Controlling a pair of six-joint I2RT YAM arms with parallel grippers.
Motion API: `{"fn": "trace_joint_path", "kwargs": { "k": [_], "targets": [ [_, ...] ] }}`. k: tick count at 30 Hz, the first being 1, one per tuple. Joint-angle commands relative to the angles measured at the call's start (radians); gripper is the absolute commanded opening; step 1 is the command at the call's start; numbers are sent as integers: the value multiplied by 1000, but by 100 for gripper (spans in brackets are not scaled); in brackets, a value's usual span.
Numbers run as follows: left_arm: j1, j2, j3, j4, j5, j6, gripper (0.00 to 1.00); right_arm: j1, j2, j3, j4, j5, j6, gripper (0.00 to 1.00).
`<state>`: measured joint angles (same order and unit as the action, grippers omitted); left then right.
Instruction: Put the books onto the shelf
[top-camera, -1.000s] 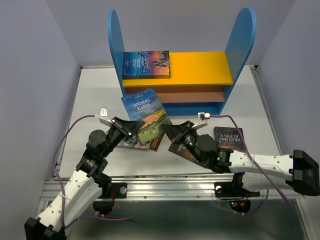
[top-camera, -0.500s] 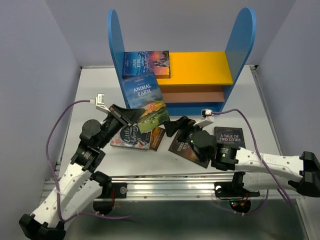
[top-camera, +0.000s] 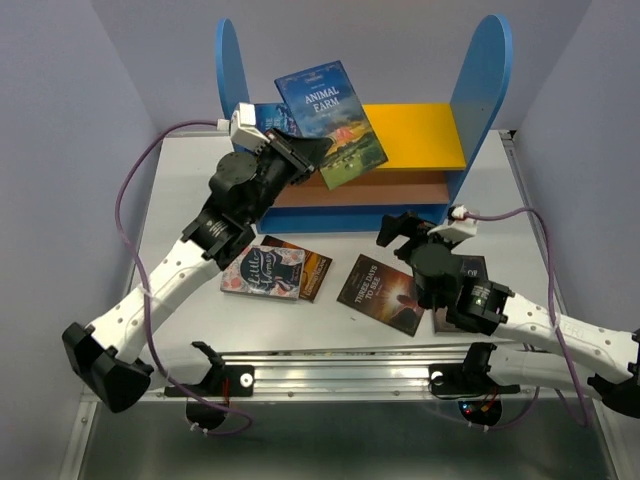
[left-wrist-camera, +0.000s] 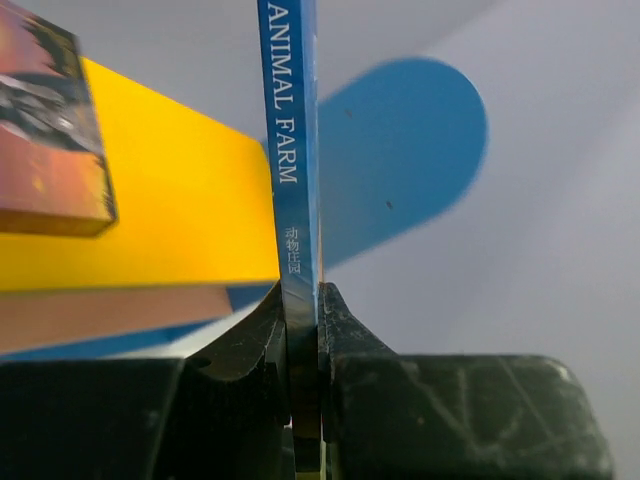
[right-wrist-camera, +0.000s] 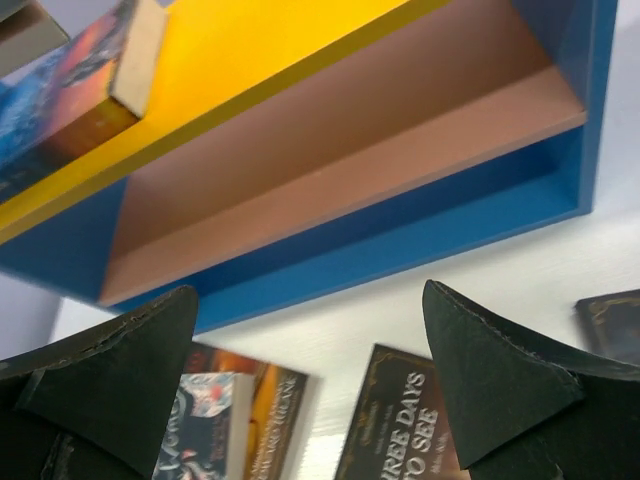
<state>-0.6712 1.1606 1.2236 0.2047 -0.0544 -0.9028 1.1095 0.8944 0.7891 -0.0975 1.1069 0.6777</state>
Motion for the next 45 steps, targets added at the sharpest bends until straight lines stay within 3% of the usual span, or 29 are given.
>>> {"fn": "trace_joint_path", "kwargs": {
  "k": [1, 12, 18, 23, 27, 30, 32, 33, 39, 45],
  "targets": [
    [-13, 112, 158, 3, -366, -57, 0, -170, 72, 122, -39, -195, -90, 100],
    [-34, 404, 496, -207, -766, -327, 0, -361, 259, 314, -54, -365, -136, 100],
    [-36, 494, 577, -390, -806, -517, 0, -494, 351, 404, -56, -545, -170, 100],
    [-47, 493, 567, -432, -822, -548, 1, -554, 437, 491, -53, -621, -201, 100],
    [-59, 482, 541, -441, -826, -556, 30, -579, 515, 570, -30, -699, -263, 100],
    [-67, 476, 536, -455, -820, -558, 43, -579, 575, 636, -27, -734, -311, 100],
    [-73, 475, 531, -458, -812, -553, 45, -588, 603, 665, -27, -748, -331, 100],
    [-79, 475, 525, -461, -808, -553, 54, -597, 615, 689, -27, -755, -339, 100],
    [-96, 447, 507, -514, -794, -562, 59, -619, 699, 759, -22, -806, -377, 100],
    [-110, 353, 393, -479, -795, -562, 69, -619, 709, 794, -21, -814, -411, 100]
  ]
}}
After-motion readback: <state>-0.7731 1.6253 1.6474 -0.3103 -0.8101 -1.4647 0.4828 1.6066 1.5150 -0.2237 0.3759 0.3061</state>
